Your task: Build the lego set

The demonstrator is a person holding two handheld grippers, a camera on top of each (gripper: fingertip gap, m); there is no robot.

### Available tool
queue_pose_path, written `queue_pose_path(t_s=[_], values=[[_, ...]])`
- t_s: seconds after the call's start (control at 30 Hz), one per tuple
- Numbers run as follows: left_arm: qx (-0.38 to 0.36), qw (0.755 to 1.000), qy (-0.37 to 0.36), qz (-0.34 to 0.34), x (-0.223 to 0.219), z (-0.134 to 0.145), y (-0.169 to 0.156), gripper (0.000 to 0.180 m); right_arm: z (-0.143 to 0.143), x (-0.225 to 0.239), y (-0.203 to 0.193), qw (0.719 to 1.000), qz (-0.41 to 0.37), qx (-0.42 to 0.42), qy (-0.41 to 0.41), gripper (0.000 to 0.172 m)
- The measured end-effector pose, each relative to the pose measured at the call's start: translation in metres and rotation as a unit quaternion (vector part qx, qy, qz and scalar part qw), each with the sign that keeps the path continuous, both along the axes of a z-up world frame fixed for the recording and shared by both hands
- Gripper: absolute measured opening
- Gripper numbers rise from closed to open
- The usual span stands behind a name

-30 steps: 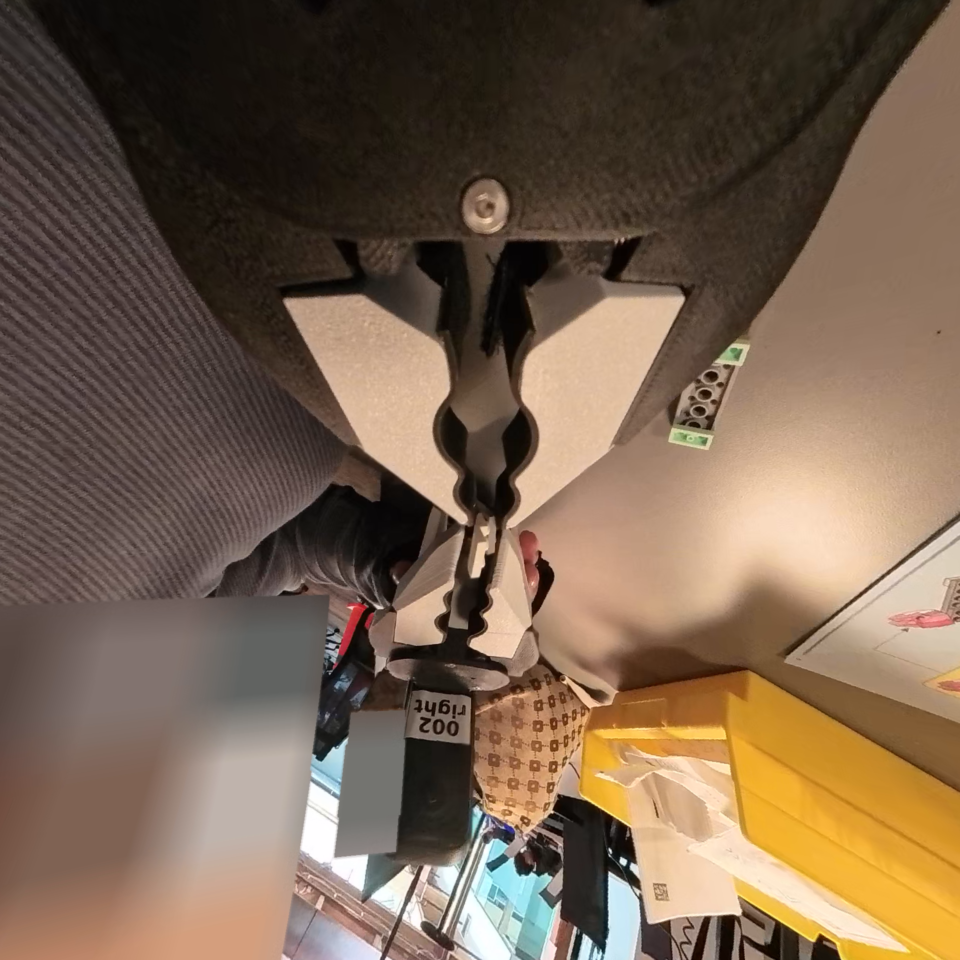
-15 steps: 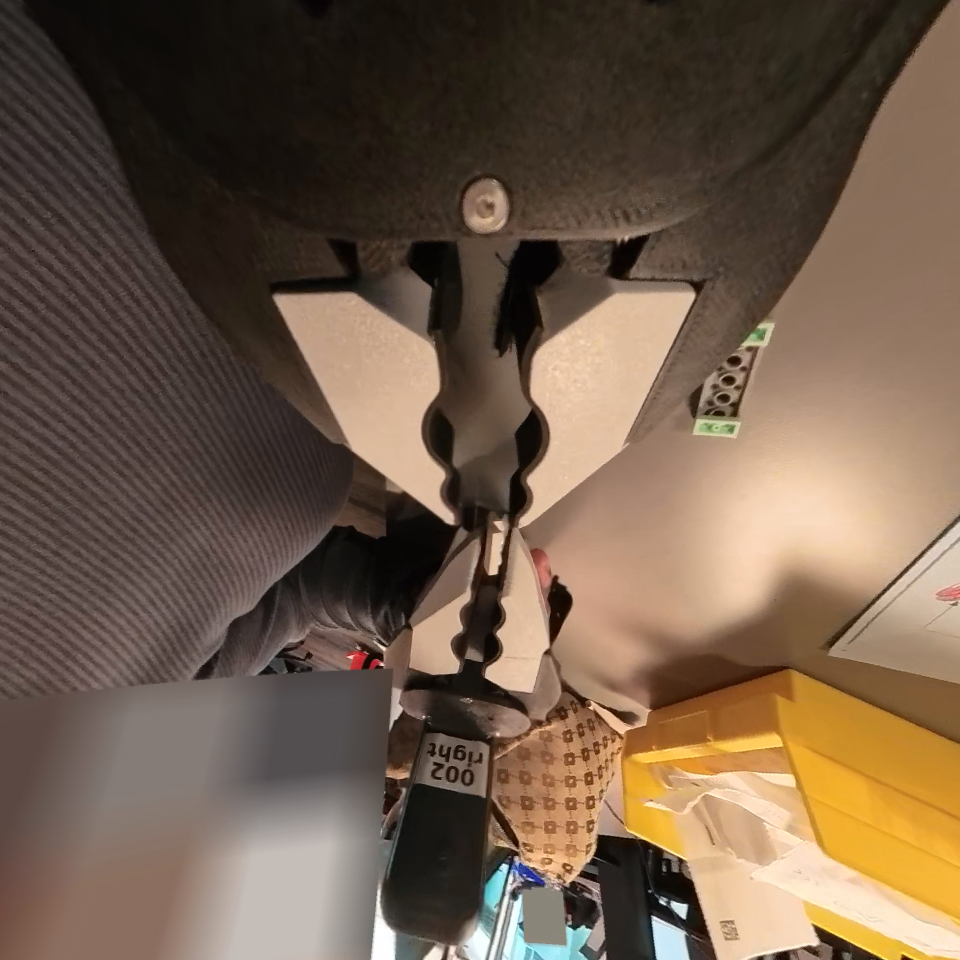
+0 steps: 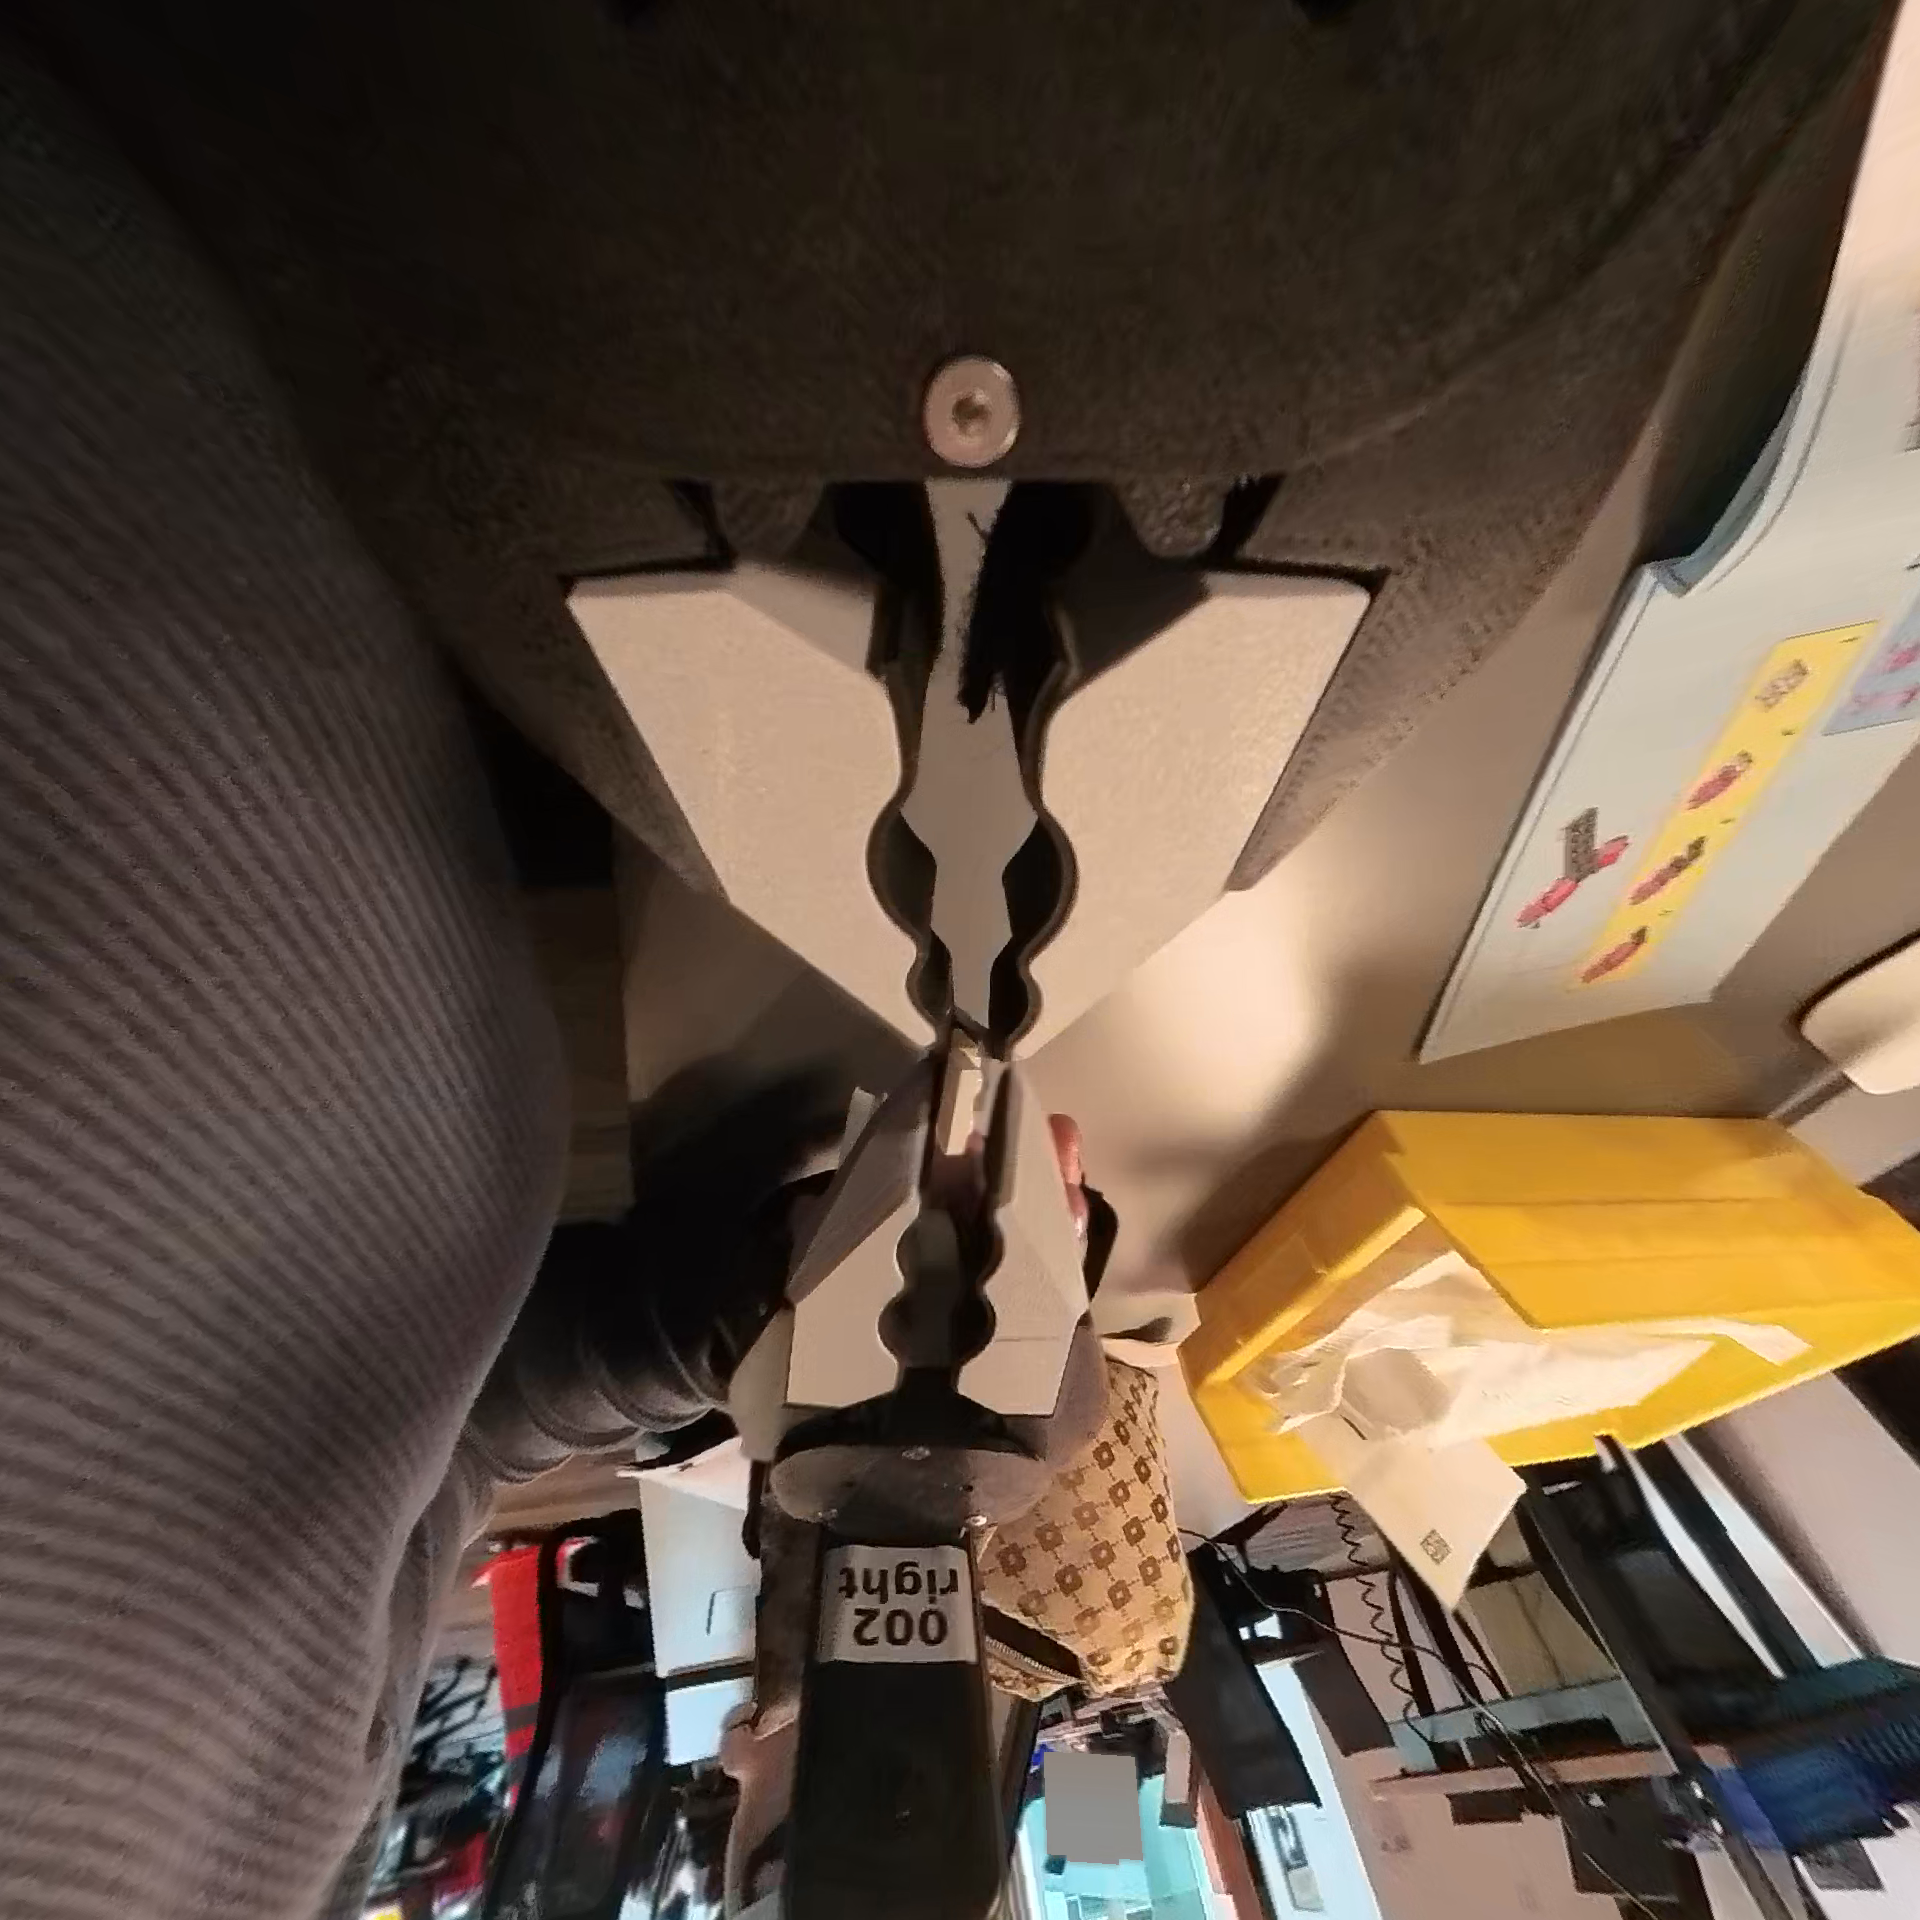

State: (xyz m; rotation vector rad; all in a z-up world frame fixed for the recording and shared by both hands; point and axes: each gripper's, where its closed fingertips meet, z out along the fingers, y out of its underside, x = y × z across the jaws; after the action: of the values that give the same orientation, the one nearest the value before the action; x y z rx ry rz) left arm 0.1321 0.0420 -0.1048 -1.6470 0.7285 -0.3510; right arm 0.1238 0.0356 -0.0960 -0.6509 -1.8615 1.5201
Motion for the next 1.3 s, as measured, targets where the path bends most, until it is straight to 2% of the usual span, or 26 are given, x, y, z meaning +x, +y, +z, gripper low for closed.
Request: queue_pose_path(t_s=[0.13, 0.37, 0.6, 0.77, 0.87, 1.0, 1.1, 1.17, 1.27, 1.3], values=[[0.001, 1.0, 0.019, 0.004, 0.0, -0.004, -0.001, 0.005, -0.008, -0.001, 0.001, 1.0, -0.008, 0.015, -0.018, 0.013], [0.005, 0.999, 0.048, 0.019, -0.004, -0.007, 0.001, 0.003, -0.025, -0.005, 0.003, 0.997, -0.021, 0.036, -0.067, 0.007], [-0.064, 0.995, 0.043, 0.068, -0.018, -0.024, 0.016, 0.003, -0.041, -0.019, 0.021, 0.989, -0.085, 0.059, -0.108, 0.003], [-0.123, 0.982, 0.033, 0.136, -0.032, -0.038, 0.034, 0.004, -0.046, -0.027, 0.043, 0.98, -0.145, 0.067, -0.12, 0.002], [-0.159, 0.974, 0.032, 0.157, -0.038, -0.046, 0.035, 0.032, -0.045, -0.03, 0.06, 0.974, -0.182, 0.054, -0.124, 0.002], [-0.17, 0.975, 0.011, 0.141, -0.026, -0.04, 0.025, 0.051, -0.043, -0.032, 0.073, 0.969, -0.21, 0.055, -0.115, 0.001], [-0.166, 0.975, 0.027, 0.145, -0.02, -0.038, 0.014, 0.06, -0.045, -0.035, 0.082, 0.96, -0.24, 0.117, -0.083, 0.002], [-0.157, 0.973, 0.043, 0.166, -0.023, -0.039, 0.008, 0.063, -0.053, -0.037, 0.086, 0.943, -0.253, 0.213, -0.05, 0.002], [-0.144, 0.969, 0.038, 0.196, -0.028, -0.037, 0.004, 0.068, -0.076, -0.038, 0.085, 0.889, -0.235, 0.393, -0.008, 0.002], [-0.138, 0.97, 0.027, 0.2, -0.029, -0.033, 0.002, 0.068, -0.075, -0.039, 0.081, 0.874, -0.228, 0.427, 0.021, 0.002]])
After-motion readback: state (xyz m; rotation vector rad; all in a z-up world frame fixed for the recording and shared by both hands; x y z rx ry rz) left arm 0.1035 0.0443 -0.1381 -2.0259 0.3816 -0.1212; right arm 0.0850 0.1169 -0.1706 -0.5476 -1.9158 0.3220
